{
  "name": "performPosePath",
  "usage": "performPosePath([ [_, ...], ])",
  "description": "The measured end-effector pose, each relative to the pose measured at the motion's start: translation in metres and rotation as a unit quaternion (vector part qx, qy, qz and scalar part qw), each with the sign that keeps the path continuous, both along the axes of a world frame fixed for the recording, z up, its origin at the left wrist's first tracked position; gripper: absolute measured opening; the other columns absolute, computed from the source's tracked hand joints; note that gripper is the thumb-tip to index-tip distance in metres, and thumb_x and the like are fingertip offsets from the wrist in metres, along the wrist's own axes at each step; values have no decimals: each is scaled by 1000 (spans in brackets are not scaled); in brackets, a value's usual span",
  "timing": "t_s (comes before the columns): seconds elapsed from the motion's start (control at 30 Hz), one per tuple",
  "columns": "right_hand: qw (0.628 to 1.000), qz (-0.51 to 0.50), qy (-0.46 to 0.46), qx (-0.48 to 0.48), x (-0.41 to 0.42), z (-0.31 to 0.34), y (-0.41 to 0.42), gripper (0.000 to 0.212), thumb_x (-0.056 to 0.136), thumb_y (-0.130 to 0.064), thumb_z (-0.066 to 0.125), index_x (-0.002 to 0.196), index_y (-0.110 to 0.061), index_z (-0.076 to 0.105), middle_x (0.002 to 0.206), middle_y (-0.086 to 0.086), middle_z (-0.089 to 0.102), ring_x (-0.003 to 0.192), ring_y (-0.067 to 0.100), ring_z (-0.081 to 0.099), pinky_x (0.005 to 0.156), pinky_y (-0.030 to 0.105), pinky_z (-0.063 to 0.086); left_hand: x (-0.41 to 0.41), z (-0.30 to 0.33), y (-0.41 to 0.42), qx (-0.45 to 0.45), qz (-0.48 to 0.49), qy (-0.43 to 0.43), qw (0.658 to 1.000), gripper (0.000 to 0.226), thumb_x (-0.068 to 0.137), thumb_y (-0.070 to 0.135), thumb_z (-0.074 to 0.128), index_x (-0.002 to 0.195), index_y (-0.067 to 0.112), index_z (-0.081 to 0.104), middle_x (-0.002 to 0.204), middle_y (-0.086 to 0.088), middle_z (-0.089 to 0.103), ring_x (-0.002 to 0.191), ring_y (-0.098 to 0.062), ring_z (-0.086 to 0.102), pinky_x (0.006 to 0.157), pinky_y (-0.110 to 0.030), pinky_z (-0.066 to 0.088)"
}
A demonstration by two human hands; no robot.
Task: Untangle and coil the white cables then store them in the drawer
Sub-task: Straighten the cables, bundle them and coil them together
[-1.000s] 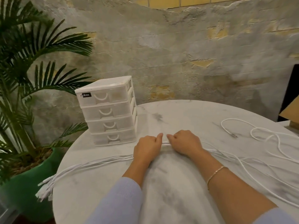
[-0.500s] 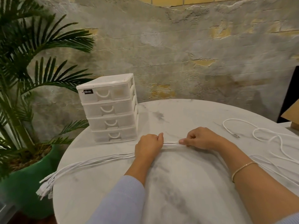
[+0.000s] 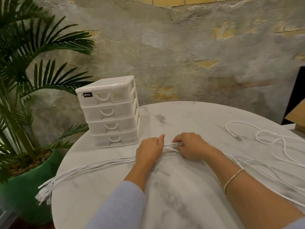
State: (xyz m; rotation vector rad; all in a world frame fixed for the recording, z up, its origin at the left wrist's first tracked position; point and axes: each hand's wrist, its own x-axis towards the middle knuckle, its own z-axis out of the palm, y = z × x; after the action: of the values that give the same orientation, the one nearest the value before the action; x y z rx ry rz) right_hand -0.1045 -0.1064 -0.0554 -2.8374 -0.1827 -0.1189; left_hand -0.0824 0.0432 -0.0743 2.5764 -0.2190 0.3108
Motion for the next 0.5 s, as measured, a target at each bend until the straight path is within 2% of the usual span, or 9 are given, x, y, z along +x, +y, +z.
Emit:
performPosePath([
  [0.07, 994, 17, 6, 107, -1, -1, 9, 24, 93, -24, 50, 112, -27, 64, 112, -9, 64, 106, 14, 56, 94, 27, 42, 2, -1, 0, 3, 0, -3, 1000, 58, 99, 48, 27, 81, 5, 61, 90, -11, 65, 92, -27, 57, 71, -33, 39],
  [0.1, 987, 20, 10, 158, -3, 0, 12, 22, 93, -27, 52, 110, -26, 66, 104, -10, 65, 98, 11, 57, 85, 21, 44, 2, -1, 0, 4, 0, -3, 1000, 58, 99, 49, 27, 86, 6, 64, 92, -10, 66, 93, -27, 57, 72, -33, 39],
  [0.17, 978, 22, 13, 209, -4, 1, 17, 21, 94, -29, 54, 107, -21, 69, 87, -12, 61, 82, 7, 53, 65, 10, 38, 3, -2, -1, 7, -1, -1, 1000, 57, 99, 49, 27, 89, 9, 66, 93, -9, 67, 93, -26, 58, 72, -32, 39],
  [0.23, 973, 11, 13, 229, -3, 1, 19, 20, 94, -26, 55, 104, -18, 70, 83, -12, 59, 76, 5, 50, 59, 8, 33, 3, -3, -1, 7, 0, -4, 1000, 57, 99, 49, 27, 88, 9, 66, 93, -10, 67, 92, -25, 57, 71, -32, 39],
  [0.3, 969, -4, 18, 248, -4, 3, 19, 17, 93, -23, 56, 100, -17, 70, 82, -10, 60, 71, 3, 51, 57, 11, 34, 3, -3, 0, 4, 2, -11, 1000, 57, 99, 48, 26, 85, 7, 64, 93, -10, 66, 91, -26, 57, 71, -32, 38],
  [0.37, 976, -9, 21, 215, -4, 5, 20, 16, 94, -22, 54, 98, -16, 68, 88, -4, 63, 71, 5, 51, 57, 14, 36, 2, -2, 0, 9, -1, -16, 1000, 58, 100, 47, 26, 86, 5, 63, 93, -12, 66, 92, -27, 57, 71, -32, 38],
  [0.5, 992, -2, 48, 117, -5, 10, 24, 25, 99, -23, 43, 109, -12, 63, 114, 3, 62, 98, 17, 53, 78, 22, 38, 3, -4, 0, 16, -6, -16, 1000, 56, 101, 45, 25, 84, 6, 62, 93, -13, 66, 92, -28, 57, 71, -33, 39],
])
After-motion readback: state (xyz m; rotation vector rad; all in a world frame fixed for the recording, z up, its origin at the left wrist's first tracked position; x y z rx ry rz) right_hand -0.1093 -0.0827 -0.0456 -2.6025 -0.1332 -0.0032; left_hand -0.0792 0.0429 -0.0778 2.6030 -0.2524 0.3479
